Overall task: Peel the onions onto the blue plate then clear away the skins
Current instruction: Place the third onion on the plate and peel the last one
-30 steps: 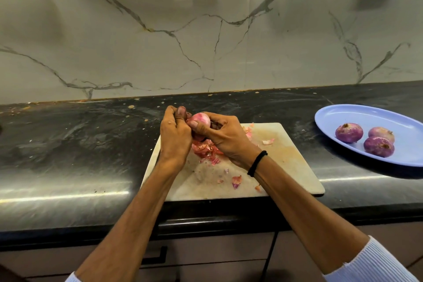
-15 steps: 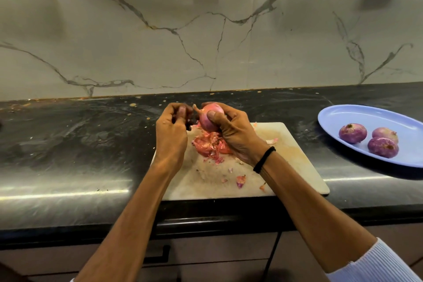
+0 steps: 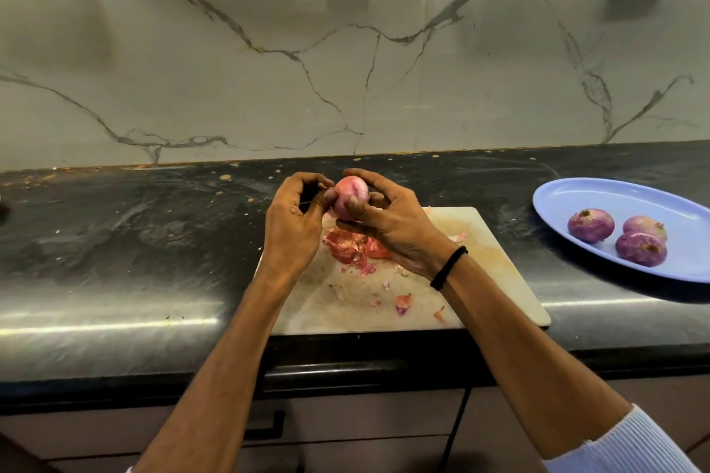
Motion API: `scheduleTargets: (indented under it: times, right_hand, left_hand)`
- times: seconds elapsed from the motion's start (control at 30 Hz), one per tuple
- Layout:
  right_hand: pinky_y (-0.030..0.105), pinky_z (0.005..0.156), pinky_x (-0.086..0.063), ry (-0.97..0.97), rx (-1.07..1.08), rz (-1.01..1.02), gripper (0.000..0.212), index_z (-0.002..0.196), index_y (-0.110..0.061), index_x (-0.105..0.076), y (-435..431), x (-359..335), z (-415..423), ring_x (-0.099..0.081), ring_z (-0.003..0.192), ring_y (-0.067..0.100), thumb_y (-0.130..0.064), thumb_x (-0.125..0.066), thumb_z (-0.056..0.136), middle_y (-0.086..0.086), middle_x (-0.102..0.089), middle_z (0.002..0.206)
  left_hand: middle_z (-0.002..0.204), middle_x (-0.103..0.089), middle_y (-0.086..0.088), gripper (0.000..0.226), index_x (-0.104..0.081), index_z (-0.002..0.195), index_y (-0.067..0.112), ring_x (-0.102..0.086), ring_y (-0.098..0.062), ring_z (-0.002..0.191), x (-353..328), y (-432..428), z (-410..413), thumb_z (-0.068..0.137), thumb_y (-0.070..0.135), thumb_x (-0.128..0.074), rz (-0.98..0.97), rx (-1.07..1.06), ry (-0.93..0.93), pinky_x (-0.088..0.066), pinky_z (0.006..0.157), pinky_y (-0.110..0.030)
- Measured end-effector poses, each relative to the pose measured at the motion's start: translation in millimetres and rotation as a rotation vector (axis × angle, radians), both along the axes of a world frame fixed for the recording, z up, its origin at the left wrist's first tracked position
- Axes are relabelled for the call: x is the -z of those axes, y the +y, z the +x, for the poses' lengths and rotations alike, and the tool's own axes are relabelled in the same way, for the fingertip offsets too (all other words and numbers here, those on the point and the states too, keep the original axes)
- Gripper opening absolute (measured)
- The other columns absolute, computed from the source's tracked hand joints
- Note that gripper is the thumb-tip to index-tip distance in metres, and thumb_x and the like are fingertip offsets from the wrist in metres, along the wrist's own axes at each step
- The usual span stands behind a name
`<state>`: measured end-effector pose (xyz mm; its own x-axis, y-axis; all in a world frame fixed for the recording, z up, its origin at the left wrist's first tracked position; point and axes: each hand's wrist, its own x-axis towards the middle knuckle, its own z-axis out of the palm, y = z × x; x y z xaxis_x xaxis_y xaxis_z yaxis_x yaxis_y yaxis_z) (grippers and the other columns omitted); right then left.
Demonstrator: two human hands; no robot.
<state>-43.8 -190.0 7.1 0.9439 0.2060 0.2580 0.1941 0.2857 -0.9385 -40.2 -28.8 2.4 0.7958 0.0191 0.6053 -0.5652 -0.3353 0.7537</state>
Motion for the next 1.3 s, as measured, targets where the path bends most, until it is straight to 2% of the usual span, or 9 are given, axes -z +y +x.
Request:
scheduleTargets:
  times: [0.13, 0.33, 0.5, 0.7, 0.87, 0.97, 1.07, 1.17, 1.3]
  right_hand:
    - [0.044, 0.091, -0.058, -0.003, 0.005, -0.048, 0.059, 0.134, -0.008, -0.056, -2, -2, -2, -0.066, 0.112, 0.034, -0.023, -0.072, 0.079, 0.022, -0.061, 0.127]
    - [0.043, 0.094, -0.056, -0.012, 0.004, -0.134, 0.057, 0.133, -0.009, -0.058, -4, 0, -1, -0.065, 0.114, 0.028, -0.026, -0.070, 0.080, 0.014, -0.063, 0.126]
    - [0.049, 0.093, -0.056, -0.024, 0.017, -0.085, 0.042, 0.132, -0.007, -0.059, 0, 1, 0, -0.066, 0.113, 0.030, -0.013, -0.067, 0.090, 0.017, -0.063, 0.127]
    - [0.030, 0.081, -0.059, -0.105, 0.064, -0.093, 0.040, 0.129, -0.008, -0.059, 9, 1, -5, -0.071, 0.102, 0.021, -0.002, -0.067, 0.090, 0.010, -0.068, 0.116]
    - [0.049, 0.088, -0.058, -0.052, -0.020, 0.120, 0.045, 0.128, -0.008, -0.061, 4, 0, -4, -0.065, 0.113, 0.038, -0.006, -0.068, 0.084, 0.022, -0.059, 0.130]
    - [0.045, 0.085, -0.060, 0.011, 0.005, 0.209, 0.042, 0.128, -0.006, -0.059, 0, -8, -3, -0.062, 0.116, 0.041, -0.001, -0.063, 0.087, 0.022, -0.055, 0.133]
    - [0.044, 0.086, -0.060, 0.016, 0.072, 0.190, 0.038, 0.131, -0.005, -0.056, -2, -7, -1, -0.065, 0.111, 0.034, 0.000, -0.059, 0.093, 0.017, -0.056, 0.131]
    - [0.048, 0.090, -0.058, 0.032, 0.114, 0.175, 0.038, 0.132, -0.007, -0.055, -4, -5, 0, -0.062, 0.116, 0.037, -0.005, -0.059, 0.094, 0.016, -0.053, 0.133]
    - [0.051, 0.093, -0.056, 0.075, 0.109, 0.208, 0.034, 0.128, -0.009, -0.058, -5, -7, -1, -0.060, 0.118, 0.039, -0.003, -0.057, 0.095, 0.014, -0.056, 0.130]
  left_hand:
    - [0.102, -0.056, 0.002, 0.005, -0.053, 0.102, 0.024, -0.058, -0.011, 0.091, 6, 1, 8, 0.102, 0.019, -0.051, 0.139, 0.010, 0.010, -0.052, 0.076, -0.023]
    - [0.087, -0.047, 0.010, 0.015, -0.047, 0.089, 0.021, -0.047, -0.021, 0.086, 10, 0, 10, 0.101, 0.017, -0.041, 0.298, -0.044, -0.038, -0.047, 0.074, -0.041]
    - [0.081, -0.057, 0.001, 0.022, -0.053, 0.087, 0.017, -0.050, -0.012, 0.073, 2, -7, 1, 0.104, 0.015, -0.039, 0.109, -0.027, 0.076, -0.047, 0.066, -0.033]
    - [0.079, -0.062, -0.004, 0.033, -0.059, 0.079, 0.017, -0.054, -0.015, 0.075, 0, -19, -1, 0.104, 0.012, -0.037, -0.230, -0.020, 0.216, -0.050, 0.069, -0.037]
    - [0.066, -0.042, -0.002, 0.031, -0.051, 0.080, 0.013, -0.037, -0.012, 0.058, -5, -16, 0, 0.101, 0.004, -0.030, -0.599, 0.011, 0.394, -0.031, 0.055, -0.026]
    - [0.070, -0.048, -0.006, 0.028, -0.055, 0.088, 0.010, -0.044, -0.010, 0.059, -4, -11, -1, 0.107, 0.016, -0.036, -0.449, -0.013, 0.275, -0.039, 0.054, -0.025]
    - [0.082, -0.062, 0.000, 0.013, -0.061, 0.095, 0.016, -0.058, -0.004, 0.068, -5, -9, -1, 0.102, 0.011, -0.051, -0.305, -0.029, 0.195, -0.051, 0.062, -0.022]
    - [0.096, -0.067, 0.011, 0.032, -0.063, 0.107, 0.026, -0.065, 0.002, 0.090, -2, -5, 0, 0.093, -0.002, -0.057, -0.189, -0.113, 0.105, -0.054, 0.079, -0.019]
    - [0.109, -0.065, 0.020, 0.039, -0.057, 0.123, 0.035, -0.061, -0.001, 0.108, 3, -6, 0, 0.096, 0.007, -0.057, -0.020, -0.156, 0.006, -0.050, 0.090, -0.019]
